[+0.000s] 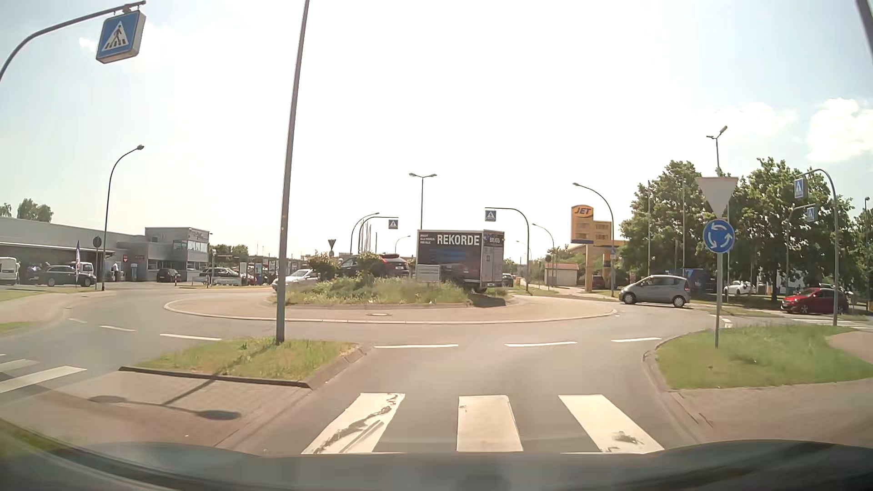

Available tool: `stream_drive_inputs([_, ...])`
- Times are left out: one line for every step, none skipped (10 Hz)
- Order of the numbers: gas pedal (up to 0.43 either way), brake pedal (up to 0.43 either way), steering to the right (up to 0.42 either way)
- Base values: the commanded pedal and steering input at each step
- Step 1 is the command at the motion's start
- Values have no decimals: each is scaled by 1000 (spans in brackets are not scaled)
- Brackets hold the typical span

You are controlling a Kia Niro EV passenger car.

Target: Follow the waypoints while adhering to traffic rules and regulations

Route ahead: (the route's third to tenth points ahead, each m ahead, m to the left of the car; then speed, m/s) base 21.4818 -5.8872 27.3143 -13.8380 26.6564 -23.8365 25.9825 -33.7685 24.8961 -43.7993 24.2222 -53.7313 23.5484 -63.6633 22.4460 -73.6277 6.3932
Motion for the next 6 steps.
stream_drive_inputs([0,116,37])
stream_drive_inputs([0,6,58])
stream_drive_inputs([0,0,72])
stream_drive_inputs([0,0,87])
stream_drive_inputs([0,0,101])
stream_drive_inputs([0,0,124])
